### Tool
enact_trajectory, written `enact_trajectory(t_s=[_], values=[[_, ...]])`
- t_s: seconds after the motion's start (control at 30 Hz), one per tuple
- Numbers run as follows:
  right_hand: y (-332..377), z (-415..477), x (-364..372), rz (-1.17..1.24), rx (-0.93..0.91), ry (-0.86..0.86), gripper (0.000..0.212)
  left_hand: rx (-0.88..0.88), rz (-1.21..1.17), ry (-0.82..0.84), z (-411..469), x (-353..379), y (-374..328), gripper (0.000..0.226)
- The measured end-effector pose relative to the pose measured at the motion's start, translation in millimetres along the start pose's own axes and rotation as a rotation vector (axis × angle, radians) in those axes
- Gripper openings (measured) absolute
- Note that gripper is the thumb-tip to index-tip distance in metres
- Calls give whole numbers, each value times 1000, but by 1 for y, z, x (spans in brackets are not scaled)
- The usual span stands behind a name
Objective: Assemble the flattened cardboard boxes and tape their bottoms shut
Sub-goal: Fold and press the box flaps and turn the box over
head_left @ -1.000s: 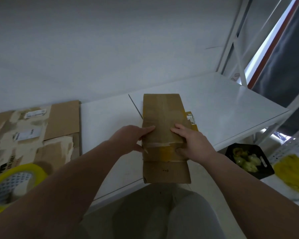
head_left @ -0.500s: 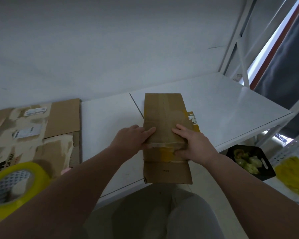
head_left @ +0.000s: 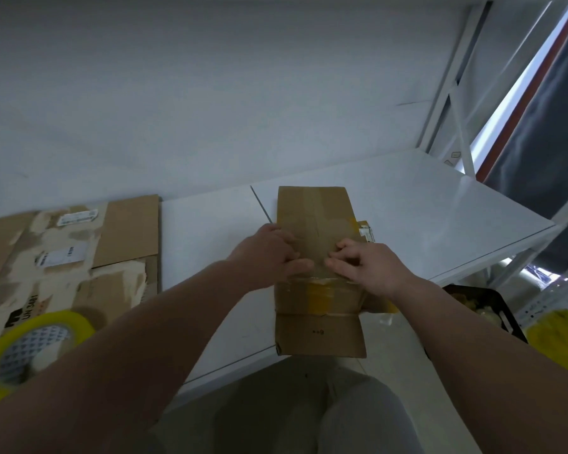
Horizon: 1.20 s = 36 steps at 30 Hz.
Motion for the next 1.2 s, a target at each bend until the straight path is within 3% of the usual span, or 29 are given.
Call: enact_trajectory(t_s=[0.23, 0.47, 0.8, 1.0, 1.2], values=[[3, -5, 2, -83, -42, -76, 53, -148, -32, 95, 11, 42, -6, 69], [5, -7, 9, -259, -90, -61, 63, -83, 177, 90, 10, 46, -12, 70], [8, -10, 9, -293, -61, -108, 68, -88, 164, 53, 11, 43, -14, 67], [-10, -7, 6, -93, -49, 22, 62, -16, -160, 88, -3, 34, 6, 61], [-20, -7, 5, -9, -57, 110, 60, 10, -218, 145, -3, 36, 16, 64]])
Point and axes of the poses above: each hand's wrist, its own z-axis towards the middle knuckle, its own x-axis out of the palm, y = z × x, the point moved 10 cm from there along z, towards the middle knuckle, and after that the axes turned 5 degrees about -x, right-handed, at the moved point
